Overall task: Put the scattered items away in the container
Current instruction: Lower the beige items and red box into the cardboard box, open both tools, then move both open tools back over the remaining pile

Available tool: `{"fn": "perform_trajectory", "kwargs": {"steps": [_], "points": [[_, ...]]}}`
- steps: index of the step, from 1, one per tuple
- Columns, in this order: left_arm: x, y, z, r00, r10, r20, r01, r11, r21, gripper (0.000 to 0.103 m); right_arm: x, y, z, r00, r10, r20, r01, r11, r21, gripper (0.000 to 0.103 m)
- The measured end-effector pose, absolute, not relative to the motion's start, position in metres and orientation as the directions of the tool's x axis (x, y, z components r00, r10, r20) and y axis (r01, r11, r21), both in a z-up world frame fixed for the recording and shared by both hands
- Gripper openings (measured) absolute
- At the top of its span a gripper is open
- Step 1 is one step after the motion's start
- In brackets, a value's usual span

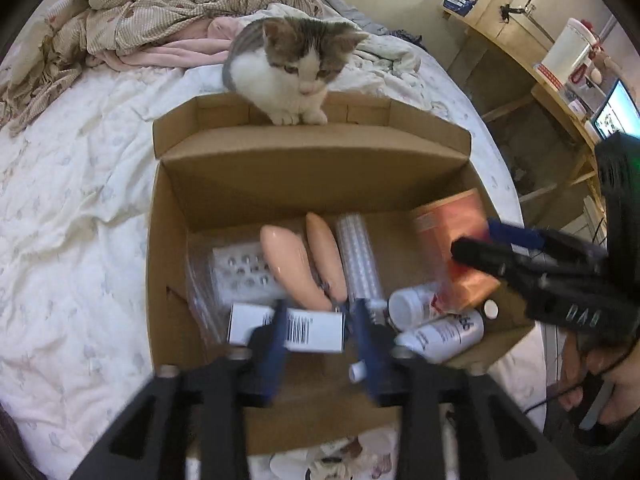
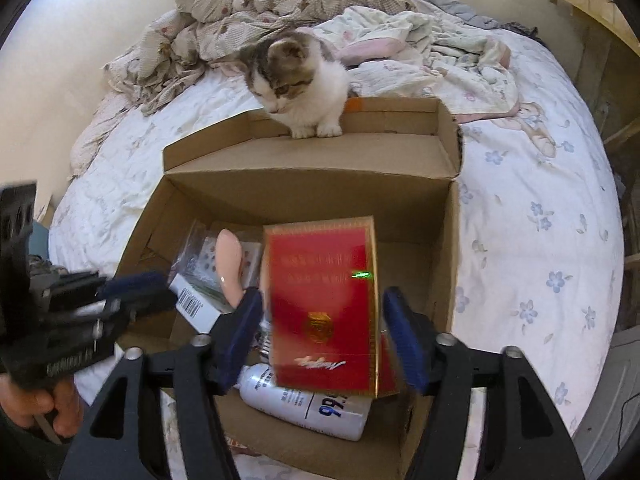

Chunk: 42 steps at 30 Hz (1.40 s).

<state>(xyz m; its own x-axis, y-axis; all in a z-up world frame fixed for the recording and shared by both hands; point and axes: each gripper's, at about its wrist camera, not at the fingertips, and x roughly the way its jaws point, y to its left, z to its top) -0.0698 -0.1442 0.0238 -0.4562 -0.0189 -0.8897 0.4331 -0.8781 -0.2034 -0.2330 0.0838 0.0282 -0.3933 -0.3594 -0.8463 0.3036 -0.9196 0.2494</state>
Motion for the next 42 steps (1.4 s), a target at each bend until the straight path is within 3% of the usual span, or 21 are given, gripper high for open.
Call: {"fn": "perform_trajectory", "kwargs": {"steps": [2,10,17,19,24,42], "points": [[-0.064,-0.142,0.026,-0.466,-0.026,-0.884,0.433,-0.879,-0.202,0.063,-0.233,0.089,0.033,-0.411,-0.364,-0.836,0.292,-0.921,0.257,0.083],[-0.023,-0.135,0.049,-0.519,-0.02,-0.854,0.465,-0.845,-0.263,0.064,-0.221,0.107,0.053,-0.438,-0.437,-0.786,0.27,-0.898,0.348,0.083],[0.053,-0.125,0.059,-0.565,-0.061,-0.823,0.541,-0.78,-0.314,0.08,-0.167,0.098,0.08,-0.434,-0.537,-0.724,0.383,-0.837,0.391,0.083],[0.072,-0.124,0.047,-0.558,-0.043,-0.829,0.563,-0.754,-0.34,0.08,-0.15,0.09,0.082,-0.405,-0.562,-0.721,0.438,-0.812,0.386,0.083],[0.092,-0.13,0.009,-0.492,-0.019,-0.87,0.653,-0.67,-0.354,0.08,-0.122,0.056,0.062,-0.317,-0.556,-0.768,0.555,-0.766,0.325,0.082],[0.115,-0.147,0.018,-0.53,-0.087,-0.843,0.714,-0.582,-0.388,0.08,-0.078,-0.056,-0.032,-0.163,-0.372,-0.914,0.803,-0.588,0.096,0.082]]}}
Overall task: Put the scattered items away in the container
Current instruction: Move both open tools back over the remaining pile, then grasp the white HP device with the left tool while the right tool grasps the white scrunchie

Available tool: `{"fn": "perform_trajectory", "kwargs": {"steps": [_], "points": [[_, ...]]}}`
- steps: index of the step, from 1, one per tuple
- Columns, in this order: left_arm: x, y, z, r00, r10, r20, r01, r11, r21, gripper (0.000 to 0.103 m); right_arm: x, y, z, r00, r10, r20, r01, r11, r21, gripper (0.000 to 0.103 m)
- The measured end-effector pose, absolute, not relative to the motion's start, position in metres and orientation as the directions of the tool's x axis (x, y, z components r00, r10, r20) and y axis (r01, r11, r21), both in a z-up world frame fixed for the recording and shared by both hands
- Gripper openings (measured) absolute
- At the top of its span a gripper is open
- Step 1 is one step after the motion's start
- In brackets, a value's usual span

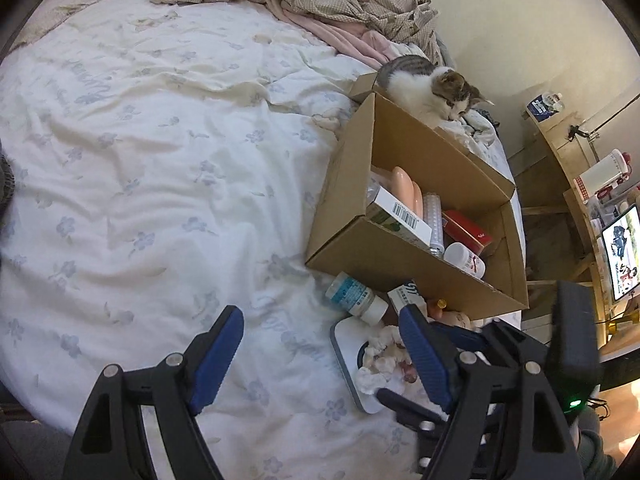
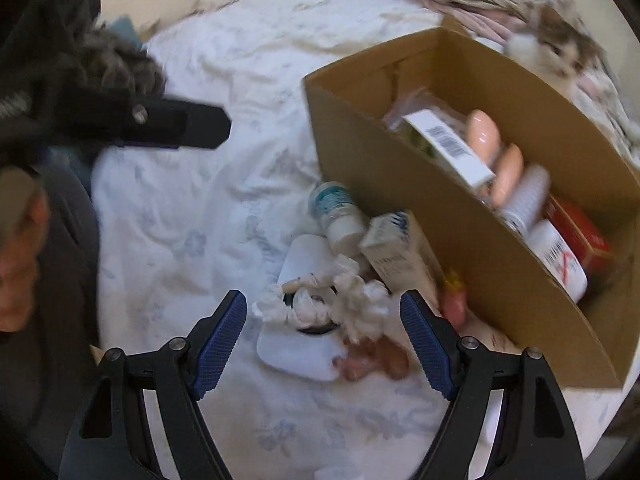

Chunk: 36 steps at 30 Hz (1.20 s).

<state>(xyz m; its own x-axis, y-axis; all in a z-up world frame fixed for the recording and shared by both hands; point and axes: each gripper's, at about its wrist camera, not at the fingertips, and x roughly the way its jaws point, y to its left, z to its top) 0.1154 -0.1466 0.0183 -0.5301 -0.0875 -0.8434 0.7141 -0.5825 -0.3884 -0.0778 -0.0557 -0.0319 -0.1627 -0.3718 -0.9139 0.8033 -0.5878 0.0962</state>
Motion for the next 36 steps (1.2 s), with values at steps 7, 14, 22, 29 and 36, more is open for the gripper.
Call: {"fn": "perform_trajectory", "kwargs": {"steps": [7,14,22,29,36], "points": [[0.113,-0.149,0.014,-0.519,-0.053,-0.853,0.677,-0.634,-0.373,0.08,-0.07,-0.064,-0.049,-0.15,-0.334,-0.93,0.846,-0.531,0.054,0.033],[0.106,-0.143,0.005,-0.488,-0.013,-0.873,0.661,-0.659,-0.36,0.08,-0.1,-0.006,0.007,-0.188,-0.497,-0.847,0.743,-0.636,0.209,0.017],[0.079,-0.073,-0.04,-0.342,0.116,-0.932,0.613,-0.725,-0.315,0.08,-0.118,0.055,0.076,-0.36,-0.585,-0.727,0.619,-0.733,0.283,0.017],[0.053,-0.033,-0.063,-0.273,0.027,-0.962,0.601,-0.776,-0.192,0.08,-0.119,0.053,0.079,-0.355,-0.596,-0.72,0.615,-0.729,0.3,0.017],[0.046,-0.029,-0.068,-0.271,-0.042,-0.962,0.623,-0.769,-0.142,0.082,-0.115,0.05,0.09,-0.357,-0.612,-0.706,0.636,-0.712,0.296,0.017]]}}
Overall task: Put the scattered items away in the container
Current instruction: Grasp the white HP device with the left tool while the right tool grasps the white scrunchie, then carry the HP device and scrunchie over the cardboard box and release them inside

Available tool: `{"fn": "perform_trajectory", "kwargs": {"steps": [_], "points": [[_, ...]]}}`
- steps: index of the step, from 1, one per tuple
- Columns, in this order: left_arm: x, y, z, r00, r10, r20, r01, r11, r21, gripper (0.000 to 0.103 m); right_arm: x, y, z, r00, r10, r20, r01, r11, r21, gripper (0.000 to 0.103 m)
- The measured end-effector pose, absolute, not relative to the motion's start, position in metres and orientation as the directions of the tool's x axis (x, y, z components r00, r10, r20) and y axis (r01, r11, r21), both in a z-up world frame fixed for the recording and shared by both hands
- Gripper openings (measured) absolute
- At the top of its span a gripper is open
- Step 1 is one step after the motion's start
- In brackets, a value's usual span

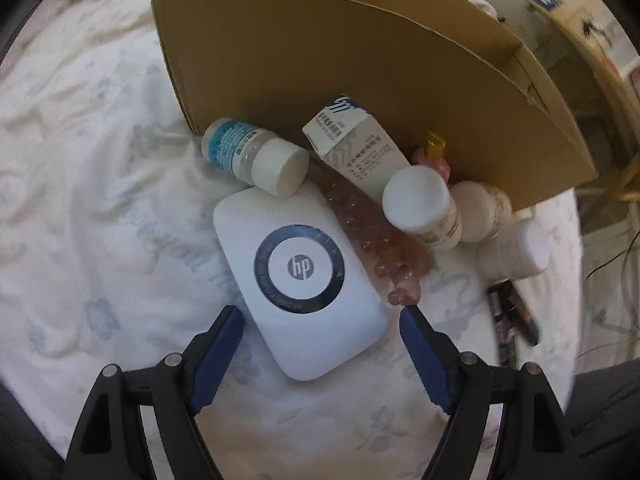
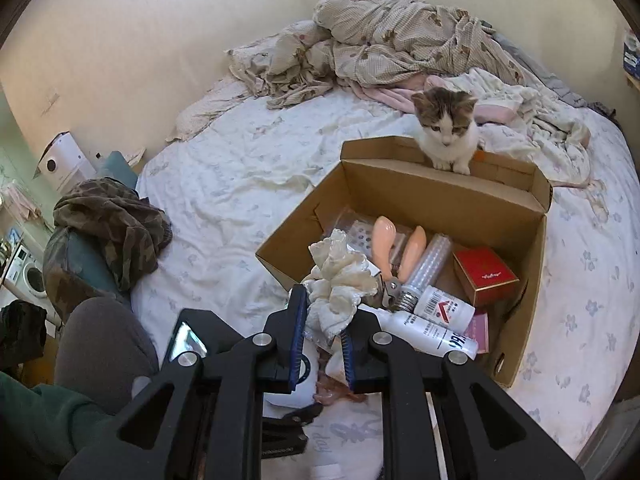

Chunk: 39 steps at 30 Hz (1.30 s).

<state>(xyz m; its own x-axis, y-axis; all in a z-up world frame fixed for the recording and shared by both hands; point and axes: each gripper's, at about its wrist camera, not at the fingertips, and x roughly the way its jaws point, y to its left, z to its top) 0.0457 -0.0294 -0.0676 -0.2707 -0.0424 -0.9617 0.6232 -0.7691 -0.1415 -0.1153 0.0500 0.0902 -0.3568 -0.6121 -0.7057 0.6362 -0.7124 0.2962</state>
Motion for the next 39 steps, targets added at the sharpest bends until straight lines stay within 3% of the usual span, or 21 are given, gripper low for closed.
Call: {"fn": "perform_trajectory", "kwargs": {"steps": [10,16,20,23,26,36,39], "points": [[0.089,-0.069,-0.059,-0.182,-0.07,-0.981,0.684,-0.726,-0.075,0.082,-0.12,0.055,0.096,-0.368,-0.619,-0.693,0.624,-0.718,0.31,0.017],[0.077,-0.077,-0.064,-0.205,-0.028,-0.978,0.651,-0.75,-0.115,0.082,-0.121,0.045,0.093,-0.354,-0.62,-0.7,0.634,-0.709,0.308,0.017],[0.054,-0.07,-0.074,-0.176,-0.047,-0.983,0.568,-0.821,-0.063,0.082,-0.126,0.05,0.088,-0.349,-0.613,-0.708,0.617,-0.72,0.319,0.017],[0.045,-0.063,-0.075,-0.175,-0.075,-0.982,0.505,-0.863,-0.024,0.065,-0.132,0.06,0.088,-0.363,-0.606,-0.708,0.591,-0.737,0.327,0.017],[0.047,-0.058,-0.069,-0.183,-0.077,-0.98,0.479,-0.877,-0.021,0.062,-0.138,0.072,0.092,-0.384,-0.605,-0.697,0.567,-0.751,0.339,0.017],[0.084,-0.036,0.028,-0.341,-0.084,-0.936,0.403,-0.913,-0.065,0.06,-0.165,0.109,0.093,-0.463,-0.546,-0.699,0.415,-0.83,0.373,0.017],[0.047,-0.039,0.06,-0.411,-0.092,-0.907,0.385,-0.92,-0.081,0.06,-0.174,0.114,0.09,-0.469,-0.527,-0.709,0.383,-0.845,0.374,0.017]]}}
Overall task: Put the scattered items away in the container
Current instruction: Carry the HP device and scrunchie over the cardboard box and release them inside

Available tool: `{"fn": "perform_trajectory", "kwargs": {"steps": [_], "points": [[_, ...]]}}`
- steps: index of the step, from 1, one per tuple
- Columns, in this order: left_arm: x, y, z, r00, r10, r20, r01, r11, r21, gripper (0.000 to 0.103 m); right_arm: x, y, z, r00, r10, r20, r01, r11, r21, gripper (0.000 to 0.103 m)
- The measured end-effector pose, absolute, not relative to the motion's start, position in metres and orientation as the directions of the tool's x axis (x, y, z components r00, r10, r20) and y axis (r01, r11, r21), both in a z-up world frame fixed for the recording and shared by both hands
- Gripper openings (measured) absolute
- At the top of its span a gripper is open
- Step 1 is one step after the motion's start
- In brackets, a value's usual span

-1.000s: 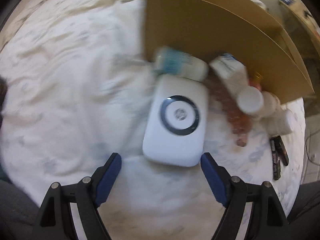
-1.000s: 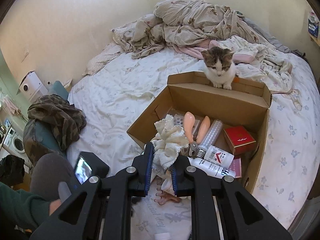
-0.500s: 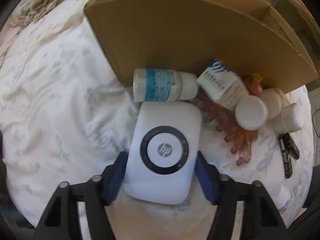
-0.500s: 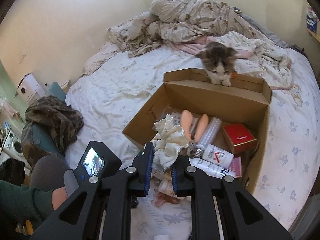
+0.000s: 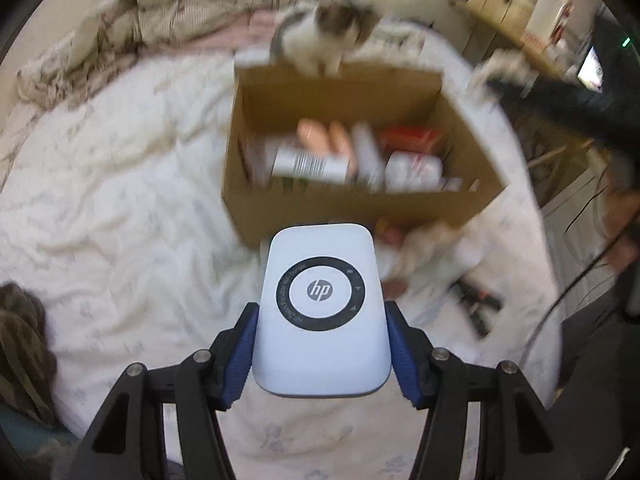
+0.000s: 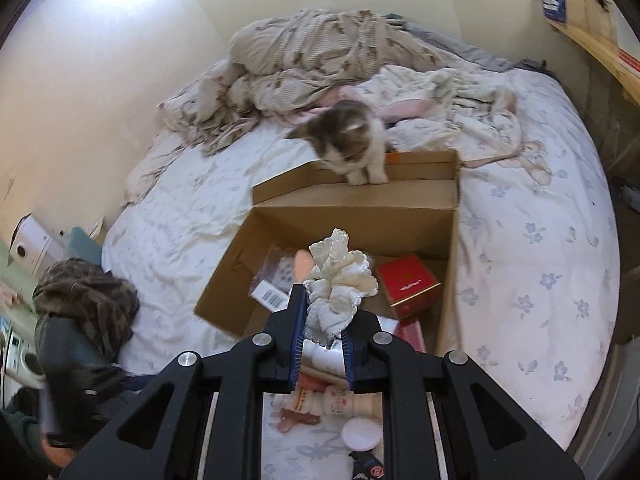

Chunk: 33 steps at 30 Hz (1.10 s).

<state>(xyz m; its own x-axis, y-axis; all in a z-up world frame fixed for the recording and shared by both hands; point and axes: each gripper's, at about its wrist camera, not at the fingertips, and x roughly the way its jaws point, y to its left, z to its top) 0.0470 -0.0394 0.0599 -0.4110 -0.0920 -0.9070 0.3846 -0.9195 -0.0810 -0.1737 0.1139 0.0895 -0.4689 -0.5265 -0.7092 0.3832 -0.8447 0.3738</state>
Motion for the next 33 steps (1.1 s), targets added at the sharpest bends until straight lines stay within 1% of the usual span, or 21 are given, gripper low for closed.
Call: {"fn": "perform_trajectory", "kwargs": {"steps": [3,9,11,14,17,20,22,23,24,25,26,27,29,32,33], "points": [[0.031,-0.048,0.091,-0.477,-0.112,-0.872,0.36,-0.93,-0.078,0.06,-0.181,0.116,0.084,-0.47,-0.504,-0.725,0.357,-0.859,0.367,0.017],[-0.017,-0.053,0.101,-0.513,-0.148,-0.846,0.32,-0.947,-0.028,0.06,-0.196,0.102,0.056,-0.429,-0.446,-0.785,0.356,-0.883,0.307,0.018],[-0.038,-0.056,0.093,-0.508,-0.141,-0.85,0.312,-0.95,-0.03,0.06,-0.199,0.095,0.046,-0.406,-0.436,-0.803,0.359,-0.884,0.299,0.018],[-0.066,-0.057,0.075,-0.493,-0.168,-0.854,0.296,-0.955,0.018,0.06,-0.206,0.086,0.03,-0.371,-0.423,-0.827,0.368,-0.884,0.288,0.018],[-0.091,-0.066,0.048,-0.447,-0.172,-0.878,0.314,-0.949,0.026,0.06,-0.212,0.08,0.018,-0.344,-0.394,-0.852,0.376,-0.89,0.259,0.018],[-0.103,-0.077,0.031,-0.418,-0.156,-0.895,0.344,-0.939,0.003,0.06,-0.212,0.076,0.014,-0.331,-0.39,-0.859,0.385,-0.887,0.254,0.019],[-0.109,-0.082,0.021,-0.402,-0.166,-0.9,0.358,-0.934,0.013,0.06,-0.211,0.071,0.015,-0.353,-0.346,-0.869,0.396,-0.897,0.197,0.024],[-0.111,-0.084,0.017,-0.397,-0.165,-0.903,0.367,-0.93,0.009,0.06,-0.21,0.069,0.015,-0.367,-0.316,-0.875,0.399,-0.903,0.159,0.033],[-0.113,-0.087,0.012,-0.391,-0.156,-0.907,0.379,-0.926,-0.004,0.061,-0.209,0.066,0.015,-0.381,-0.286,-0.88,0.398,-0.909,0.123,0.057],[-0.113,-0.09,0.009,-0.383,-0.156,-0.911,0.391,-0.92,-0.007,0.061,-0.207,0.066,0.016,-0.399,-0.254,-0.881,0.387,-0.918,0.089,0.061],[-0.114,-0.092,0.006,-0.375,-0.157,-0.914,0.401,-0.916,-0.007,0.061,-0.208,0.067,0.017,-0.409,-0.25,-0.877,0.383,-0.92,0.084,0.071],[-0.114,-0.097,0.002,-0.364,-0.148,-0.919,0.417,-0.909,-0.019,0.061,-0.207,0.068,0.019,-0.412,-0.261,-0.873,0.384,-0.919,0.094,0.076],[-0.111,-0.102,0.001,-0.365,-0.14,-0.92,0.437,-0.899,-0.037,0.062,-0.208,0.07,0.023,-0.414,-0.278,-0.867,0.383,-0.917,0.111,0.077],[-0.109,-0.106,0.004,-0.363,-0.139,-0.921,0.444,-0.895,-0.04,0.077,-0.208,0.071,0.025,-0.424,-0.265,-0.866,0.375,-0.922,0.098,0.078],[-0.108,-0.106,0.007,-0.368,-0.15,-0.918,0.448,-0.894,-0.034,0.078,-0.208,0.073,0.026,-0.425,-0.264,-0.866,0.37,-0.924,0.1,0.078]]}}
